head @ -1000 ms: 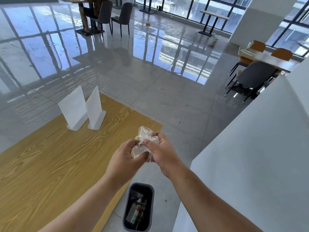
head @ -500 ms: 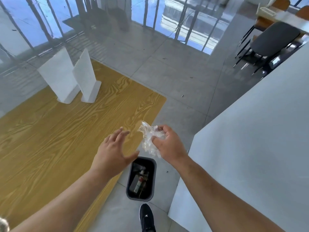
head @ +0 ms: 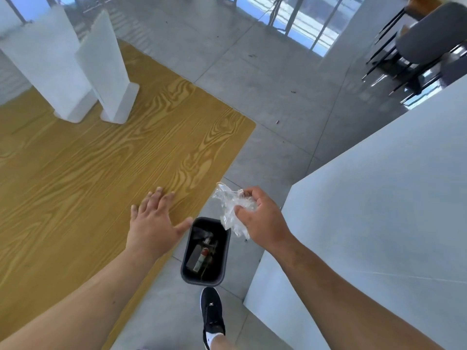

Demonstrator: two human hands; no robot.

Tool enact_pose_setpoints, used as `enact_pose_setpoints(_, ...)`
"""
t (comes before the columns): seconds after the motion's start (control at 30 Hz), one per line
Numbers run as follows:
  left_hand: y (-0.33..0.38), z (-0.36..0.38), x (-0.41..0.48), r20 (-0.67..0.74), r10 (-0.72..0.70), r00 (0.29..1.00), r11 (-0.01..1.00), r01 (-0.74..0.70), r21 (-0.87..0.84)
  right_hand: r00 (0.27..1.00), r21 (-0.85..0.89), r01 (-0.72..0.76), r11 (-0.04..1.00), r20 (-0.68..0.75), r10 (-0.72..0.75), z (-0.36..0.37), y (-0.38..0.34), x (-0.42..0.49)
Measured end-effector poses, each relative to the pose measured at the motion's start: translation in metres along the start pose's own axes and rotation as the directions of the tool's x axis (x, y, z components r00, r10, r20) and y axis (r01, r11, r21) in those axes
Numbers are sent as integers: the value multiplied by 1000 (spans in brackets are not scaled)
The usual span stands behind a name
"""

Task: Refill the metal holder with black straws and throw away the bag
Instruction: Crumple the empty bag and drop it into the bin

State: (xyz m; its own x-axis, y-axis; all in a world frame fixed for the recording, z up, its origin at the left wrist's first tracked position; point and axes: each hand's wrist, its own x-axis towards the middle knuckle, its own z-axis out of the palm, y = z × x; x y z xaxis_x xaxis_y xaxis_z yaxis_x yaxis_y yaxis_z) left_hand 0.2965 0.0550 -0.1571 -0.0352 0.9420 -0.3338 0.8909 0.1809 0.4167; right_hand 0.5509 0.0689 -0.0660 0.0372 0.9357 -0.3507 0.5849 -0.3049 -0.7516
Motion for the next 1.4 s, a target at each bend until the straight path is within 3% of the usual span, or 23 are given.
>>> enact_pose_setpoints(0.17,-16,27,11,-115,76,991,982,-54,184,998,-25,-51,998,22,51,11,23,17)
enact_pose_setpoints(0.33,-14,36,28,-150,57,987,965,-16,263,995,2,-93,996,43,93,23,41,32)
enact_pose_setpoints(1.03,-4,40,72,-202,114,973,944,-43,327,980,117,-193,974,69,186,88,124,80)
enact_pose_setpoints(1.4,-2,36,70,-161,106,981,942,-47,332,960,41,-261,964,115,255,123,160,97)
